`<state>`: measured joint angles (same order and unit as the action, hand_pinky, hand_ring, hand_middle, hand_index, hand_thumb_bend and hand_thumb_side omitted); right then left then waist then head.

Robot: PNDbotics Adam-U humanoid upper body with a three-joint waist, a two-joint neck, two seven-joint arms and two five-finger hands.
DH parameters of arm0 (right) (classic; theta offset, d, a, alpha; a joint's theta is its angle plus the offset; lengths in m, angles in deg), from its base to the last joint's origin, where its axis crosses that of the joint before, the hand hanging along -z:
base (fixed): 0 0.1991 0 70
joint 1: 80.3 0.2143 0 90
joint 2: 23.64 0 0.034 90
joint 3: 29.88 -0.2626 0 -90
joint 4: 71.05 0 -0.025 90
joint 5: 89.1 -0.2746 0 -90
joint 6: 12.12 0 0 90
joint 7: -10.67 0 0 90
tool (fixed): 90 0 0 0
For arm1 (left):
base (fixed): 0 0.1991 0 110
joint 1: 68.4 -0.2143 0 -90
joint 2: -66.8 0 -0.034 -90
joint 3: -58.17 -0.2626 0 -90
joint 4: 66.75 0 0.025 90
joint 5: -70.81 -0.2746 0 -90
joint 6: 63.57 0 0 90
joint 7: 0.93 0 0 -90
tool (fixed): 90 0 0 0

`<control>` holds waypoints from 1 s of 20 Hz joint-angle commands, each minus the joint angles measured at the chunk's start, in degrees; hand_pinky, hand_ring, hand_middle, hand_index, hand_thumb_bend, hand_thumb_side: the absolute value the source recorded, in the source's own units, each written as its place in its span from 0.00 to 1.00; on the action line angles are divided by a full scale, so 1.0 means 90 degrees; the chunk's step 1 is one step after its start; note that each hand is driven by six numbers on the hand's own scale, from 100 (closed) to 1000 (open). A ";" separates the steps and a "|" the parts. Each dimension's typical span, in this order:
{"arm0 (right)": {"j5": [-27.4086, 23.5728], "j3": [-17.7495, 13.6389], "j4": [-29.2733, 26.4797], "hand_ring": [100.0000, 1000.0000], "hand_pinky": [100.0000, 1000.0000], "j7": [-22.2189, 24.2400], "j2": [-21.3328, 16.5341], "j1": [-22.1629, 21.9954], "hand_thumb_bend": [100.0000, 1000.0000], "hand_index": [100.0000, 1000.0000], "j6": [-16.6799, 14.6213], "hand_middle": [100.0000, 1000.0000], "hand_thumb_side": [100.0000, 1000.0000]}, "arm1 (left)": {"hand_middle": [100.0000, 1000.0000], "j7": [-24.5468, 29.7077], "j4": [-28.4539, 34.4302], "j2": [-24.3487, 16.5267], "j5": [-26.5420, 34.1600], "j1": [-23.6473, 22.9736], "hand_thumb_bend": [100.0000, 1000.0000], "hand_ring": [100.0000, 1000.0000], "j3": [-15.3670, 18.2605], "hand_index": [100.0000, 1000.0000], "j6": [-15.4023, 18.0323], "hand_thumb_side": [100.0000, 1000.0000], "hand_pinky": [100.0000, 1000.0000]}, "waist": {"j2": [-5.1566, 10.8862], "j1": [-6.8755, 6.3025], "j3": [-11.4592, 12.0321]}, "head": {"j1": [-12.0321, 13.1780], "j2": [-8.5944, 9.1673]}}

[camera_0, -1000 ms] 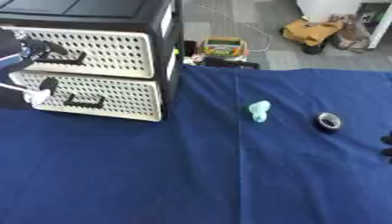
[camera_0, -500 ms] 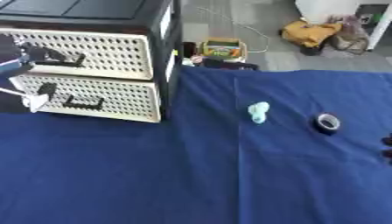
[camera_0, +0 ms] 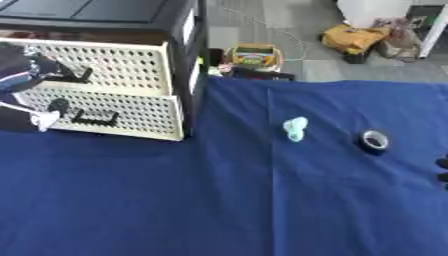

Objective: Pick up objects from table and place into drawer.

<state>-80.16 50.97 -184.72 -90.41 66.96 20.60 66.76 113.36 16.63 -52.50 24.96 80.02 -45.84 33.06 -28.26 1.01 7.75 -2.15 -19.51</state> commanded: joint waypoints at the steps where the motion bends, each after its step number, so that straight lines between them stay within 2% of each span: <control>1: -0.0013 -0.0047 -0.0102 0.68 0.60 0.0029 -0.0055 0.0033 0.09 0.68 -0.0023 0.31 0.85 | 0.00 -0.0140 -0.0003 -0.0099 -0.0045 0.0141 0.00 0.00 0.0046 0.77 -0.0054 0.21 0.17 | 0.0131 -0.0022 -0.0012 | 0.0022 0.0092; 11: -0.0016 -0.0051 -0.0102 0.68 0.60 0.0042 -0.0055 0.0023 0.08 0.68 -0.0021 0.31 0.85 | 0.00 -0.0246 -0.0025 -0.0126 -0.0082 0.0120 0.00 0.00 0.0043 0.77 -0.0025 0.21 0.16 | 0.0145 -0.0035 0.0007 | 0.0003 0.0055; 15: -0.0027 -0.0052 -0.0102 0.68 0.60 0.0045 -0.0076 0.0024 0.08 0.68 -0.0011 0.31 0.85 | 0.00 0.0128 -0.0033 -0.0175 0.0156 0.0110 0.00 0.00 0.0043 0.77 0.0117 0.23 0.14 | 0.0153 -0.0060 0.0035 | -0.0018 0.0043; 20: -0.0067 -0.0040 -0.0102 0.68 0.60 0.0069 -0.0149 0.0010 0.08 0.68 -0.0031 0.31 0.85 | 0.00 0.0615 -0.0108 -0.0237 0.0055 0.0186 0.00 0.00 0.0095 0.75 0.0449 0.27 0.13 | 0.0158 -0.0134 0.0057 | -0.0061 0.0059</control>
<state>-80.44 50.97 -184.72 -90.01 66.91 20.54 66.67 117.81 15.58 -52.15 25.64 80.70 -45.77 36.42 -28.27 -0.16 8.19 -2.51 -19.49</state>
